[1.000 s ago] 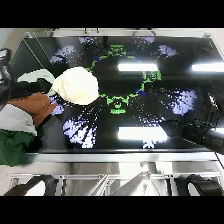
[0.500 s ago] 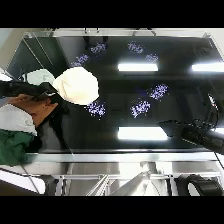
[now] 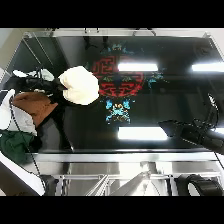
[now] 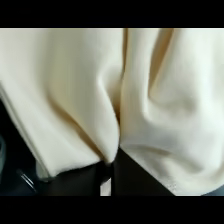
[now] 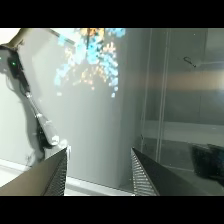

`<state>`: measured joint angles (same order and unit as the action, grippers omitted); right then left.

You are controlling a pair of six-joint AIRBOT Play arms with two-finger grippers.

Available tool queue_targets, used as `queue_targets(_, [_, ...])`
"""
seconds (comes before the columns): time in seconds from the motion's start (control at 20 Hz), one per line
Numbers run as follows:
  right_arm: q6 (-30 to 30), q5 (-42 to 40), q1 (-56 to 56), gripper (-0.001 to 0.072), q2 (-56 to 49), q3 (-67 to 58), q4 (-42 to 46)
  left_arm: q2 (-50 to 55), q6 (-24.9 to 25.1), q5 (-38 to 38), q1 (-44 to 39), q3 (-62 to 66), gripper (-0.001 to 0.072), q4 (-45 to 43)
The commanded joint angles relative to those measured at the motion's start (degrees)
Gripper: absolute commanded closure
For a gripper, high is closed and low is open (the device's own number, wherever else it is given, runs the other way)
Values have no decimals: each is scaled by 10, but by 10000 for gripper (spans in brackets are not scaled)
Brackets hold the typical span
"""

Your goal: Fold the shirts.

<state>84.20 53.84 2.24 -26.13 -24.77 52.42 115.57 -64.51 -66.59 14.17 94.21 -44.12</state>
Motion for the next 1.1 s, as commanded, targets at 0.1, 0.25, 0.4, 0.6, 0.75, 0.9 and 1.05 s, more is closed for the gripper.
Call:
queue_targets(0.1, [0,0,0,278,0,0,1,-11,-2,-99,7,64,709,10])
queue_targets(0.25, [0,-13,0,279,0,0,0,-58,-4,-179,5,108,708,123])
queue_targets(0.4, [0,-24,0,280,0,0,0,-127,10,-265,-31,114,708,320])
queue_targets(0.6, [0,-22,0,280,0,0,-2,-219,9,-294,-138,114,707,363])
queue_targets(0.75, [0,7,0,280,0,0,-2,-269,7,-257,-242,114,688,363])
queue_targets(0.9, [0,37,0,280,0,0,-2,-283,-1,-240,-318,114,691,332])
queue_targets(1.05, [0,62,0,280,0,0,-1,-281,-32,-217,-362,74,691,200])
